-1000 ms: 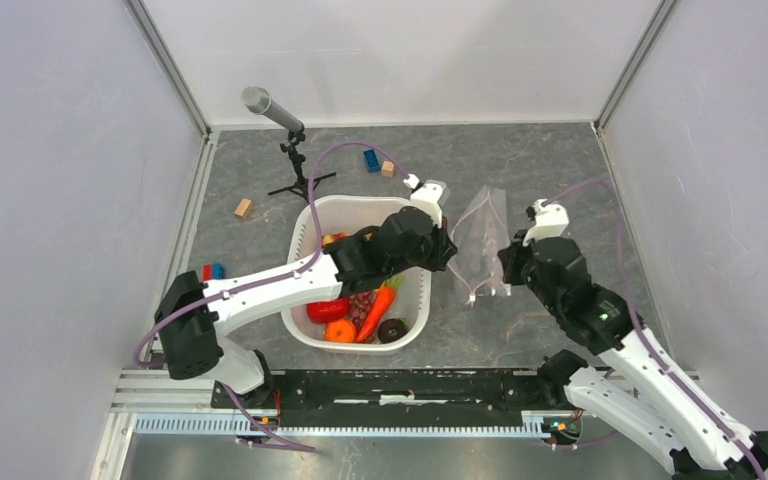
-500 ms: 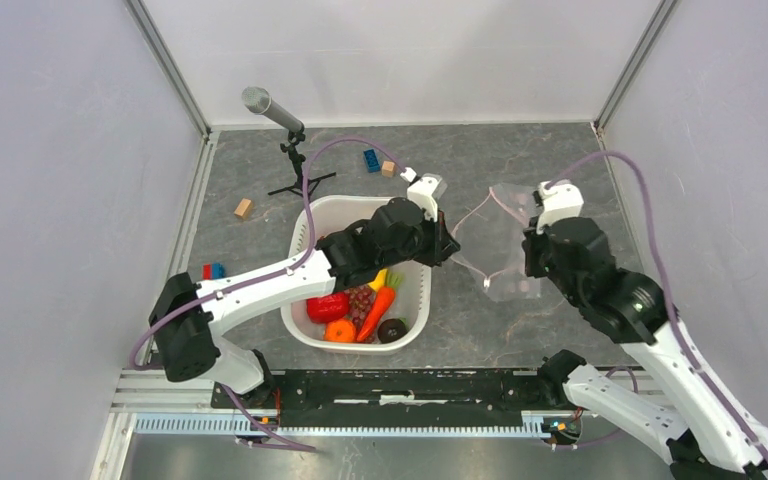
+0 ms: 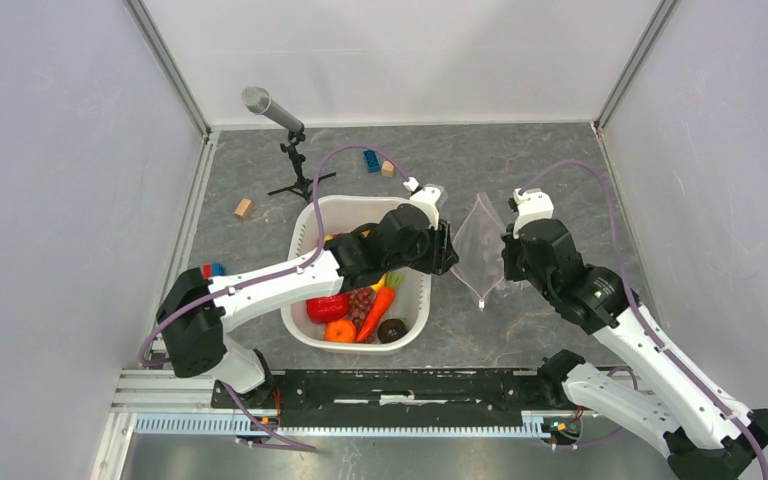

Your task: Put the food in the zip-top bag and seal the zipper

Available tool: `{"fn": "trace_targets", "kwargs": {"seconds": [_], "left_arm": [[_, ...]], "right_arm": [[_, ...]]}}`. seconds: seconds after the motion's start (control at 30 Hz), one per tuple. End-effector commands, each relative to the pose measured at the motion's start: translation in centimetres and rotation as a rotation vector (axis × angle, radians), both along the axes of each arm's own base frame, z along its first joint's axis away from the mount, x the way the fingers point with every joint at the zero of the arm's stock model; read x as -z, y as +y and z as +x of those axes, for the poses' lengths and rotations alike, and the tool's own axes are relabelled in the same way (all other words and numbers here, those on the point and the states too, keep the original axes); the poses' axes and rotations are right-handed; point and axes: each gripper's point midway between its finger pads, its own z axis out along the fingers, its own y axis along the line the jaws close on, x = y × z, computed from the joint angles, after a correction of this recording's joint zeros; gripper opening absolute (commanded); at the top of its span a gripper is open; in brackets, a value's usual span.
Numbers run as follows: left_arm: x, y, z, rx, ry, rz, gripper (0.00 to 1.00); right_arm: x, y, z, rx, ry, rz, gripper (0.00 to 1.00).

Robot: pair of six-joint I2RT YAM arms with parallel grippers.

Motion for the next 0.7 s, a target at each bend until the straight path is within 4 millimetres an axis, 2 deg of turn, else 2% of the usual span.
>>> {"fn": "trace_targets", "kwargs": {"seconds": [0.0,0.07,0.2,0.43,0.53,0.67], "left_arm": [[-1.5,0.0,0.3,0.003,-0.030,-0.016,0.52],[-1.6,-0.1,0.2,0.012,-0.028,-0.015,0.57],[-2.3,-0.2,-0.2,0.030,-0.029,-0.034,0.62],[-4.8,-0.3,-1.9,0.127,-0.052,-0.114,0.74],[-5.8,0.7,-2.3,0.130,-0.091,-0.130,0.81],[-6.4,2.8,-1.9,0.087,-0.146,-0.102,0.84]], "right_arm": [[-0.6,2.0,1.2,-0.015,-0.050,0.114,0.00],[-0.4,2.6,1.3,-0.023,-0.055,0.146,0.00],[0.1,2.8,1.5,-0.012,-0.055,0.163,0.00],[0.2,3.2,2.0,-0.013,-0.063,0.176,0.00],[0.5,3.5,2.1,-0.022,-0.056,0.175,0.00],[0.6,4.0,2.2,-0.041,-0.052,0.184,0.00]]}}
